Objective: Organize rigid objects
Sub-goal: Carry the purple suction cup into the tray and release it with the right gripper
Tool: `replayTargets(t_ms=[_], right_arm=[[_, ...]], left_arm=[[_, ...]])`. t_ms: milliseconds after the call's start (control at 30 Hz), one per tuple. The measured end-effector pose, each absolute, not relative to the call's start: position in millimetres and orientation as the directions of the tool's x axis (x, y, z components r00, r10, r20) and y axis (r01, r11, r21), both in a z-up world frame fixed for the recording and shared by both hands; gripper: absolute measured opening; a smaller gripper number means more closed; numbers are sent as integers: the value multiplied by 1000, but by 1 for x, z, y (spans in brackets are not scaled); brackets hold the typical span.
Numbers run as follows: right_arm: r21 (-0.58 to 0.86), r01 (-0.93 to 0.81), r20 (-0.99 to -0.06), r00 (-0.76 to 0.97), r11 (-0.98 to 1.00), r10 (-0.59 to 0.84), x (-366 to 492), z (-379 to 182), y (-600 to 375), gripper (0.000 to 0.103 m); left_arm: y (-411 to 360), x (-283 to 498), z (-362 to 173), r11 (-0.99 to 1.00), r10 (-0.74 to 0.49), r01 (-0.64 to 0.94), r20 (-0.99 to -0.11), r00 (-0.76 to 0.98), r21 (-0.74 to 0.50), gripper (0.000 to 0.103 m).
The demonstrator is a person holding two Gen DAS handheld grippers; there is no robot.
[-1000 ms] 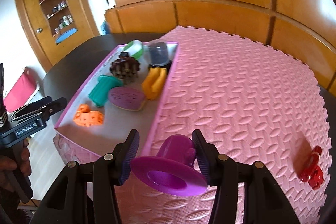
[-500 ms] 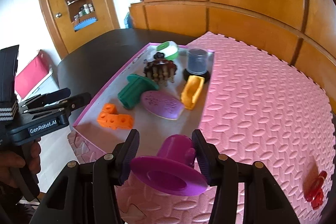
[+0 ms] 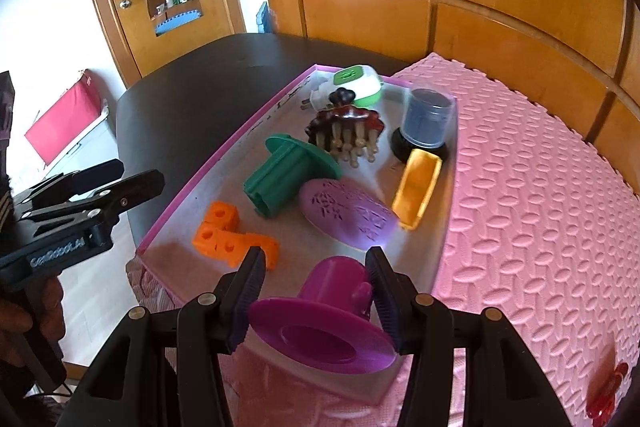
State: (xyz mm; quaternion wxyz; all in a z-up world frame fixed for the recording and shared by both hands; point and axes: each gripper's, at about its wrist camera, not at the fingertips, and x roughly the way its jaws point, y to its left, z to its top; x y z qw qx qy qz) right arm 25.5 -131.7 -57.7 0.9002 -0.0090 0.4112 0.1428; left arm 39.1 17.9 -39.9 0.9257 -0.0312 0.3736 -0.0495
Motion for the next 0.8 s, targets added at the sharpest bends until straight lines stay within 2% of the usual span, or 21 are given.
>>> replayTargets(t_ms=[367, 800], right_arm=[[200, -228, -766, 571, 953, 297, 41, -76, -132, 54], [200, -215, -753, 591, 956, 291, 12, -69, -141, 54]], left_arm=[[20, 40, -47, 993, -112, 63, -701, 704, -96, 71], [17, 39, -47, 994, -111, 66, -700, 705, -91, 71]])
